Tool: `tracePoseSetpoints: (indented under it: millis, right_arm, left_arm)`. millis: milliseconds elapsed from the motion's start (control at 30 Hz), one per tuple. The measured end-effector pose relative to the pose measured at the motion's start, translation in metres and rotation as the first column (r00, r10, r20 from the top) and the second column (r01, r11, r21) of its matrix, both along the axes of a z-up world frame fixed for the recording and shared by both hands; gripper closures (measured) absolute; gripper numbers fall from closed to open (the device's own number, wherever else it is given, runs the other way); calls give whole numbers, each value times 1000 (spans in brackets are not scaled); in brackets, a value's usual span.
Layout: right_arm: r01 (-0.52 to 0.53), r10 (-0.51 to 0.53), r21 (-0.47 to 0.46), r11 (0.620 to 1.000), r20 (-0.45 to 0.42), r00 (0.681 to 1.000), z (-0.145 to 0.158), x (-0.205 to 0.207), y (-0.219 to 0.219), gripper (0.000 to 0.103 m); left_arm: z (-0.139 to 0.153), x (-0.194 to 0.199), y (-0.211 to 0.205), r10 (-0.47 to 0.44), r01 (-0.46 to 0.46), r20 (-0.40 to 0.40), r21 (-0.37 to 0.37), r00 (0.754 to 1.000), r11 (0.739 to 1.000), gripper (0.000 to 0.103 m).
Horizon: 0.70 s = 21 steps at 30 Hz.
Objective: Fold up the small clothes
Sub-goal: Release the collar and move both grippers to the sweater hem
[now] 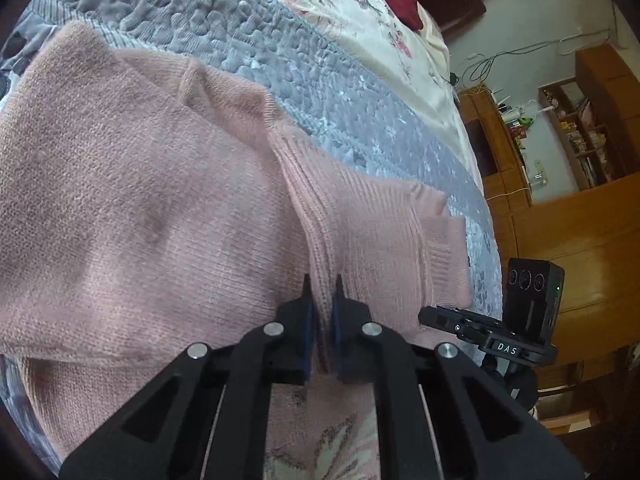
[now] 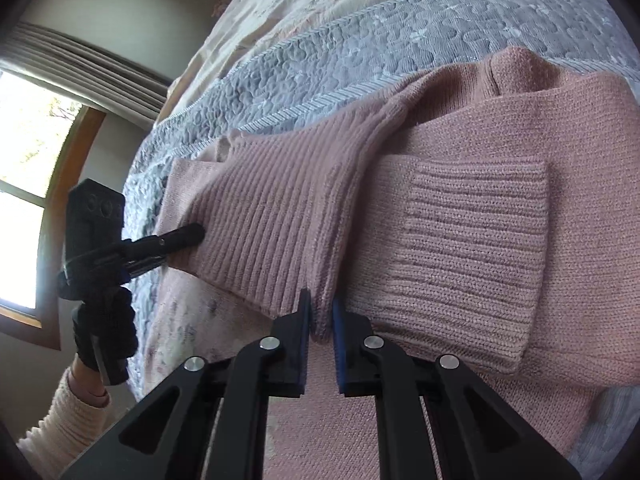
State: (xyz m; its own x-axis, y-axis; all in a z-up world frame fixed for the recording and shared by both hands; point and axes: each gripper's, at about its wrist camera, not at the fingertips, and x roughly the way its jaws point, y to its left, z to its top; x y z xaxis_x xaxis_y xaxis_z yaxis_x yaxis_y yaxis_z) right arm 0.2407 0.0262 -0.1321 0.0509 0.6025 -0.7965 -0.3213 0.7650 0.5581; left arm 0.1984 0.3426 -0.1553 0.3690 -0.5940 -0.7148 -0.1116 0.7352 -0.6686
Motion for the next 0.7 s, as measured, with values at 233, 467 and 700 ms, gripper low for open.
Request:
tracePoseSetpoints:
  millis: [233,467,700]
  right_arm:
    - [38,-38,8,999,-26,999,-15,0,-2,94]
    - [126,-129,58,990,63,990,35,-61,-38,70]
    - [191,-180,-45,981,180,967,71,-204,-98,58]
  left_arm:
    - [-15,-6,-7,-7,7,0,70,1000,998,92]
    - [46,-79,-25,72,-101,102,322,992,941,53]
    - [80,-230,-24,66,-120,122,516,990,848,44]
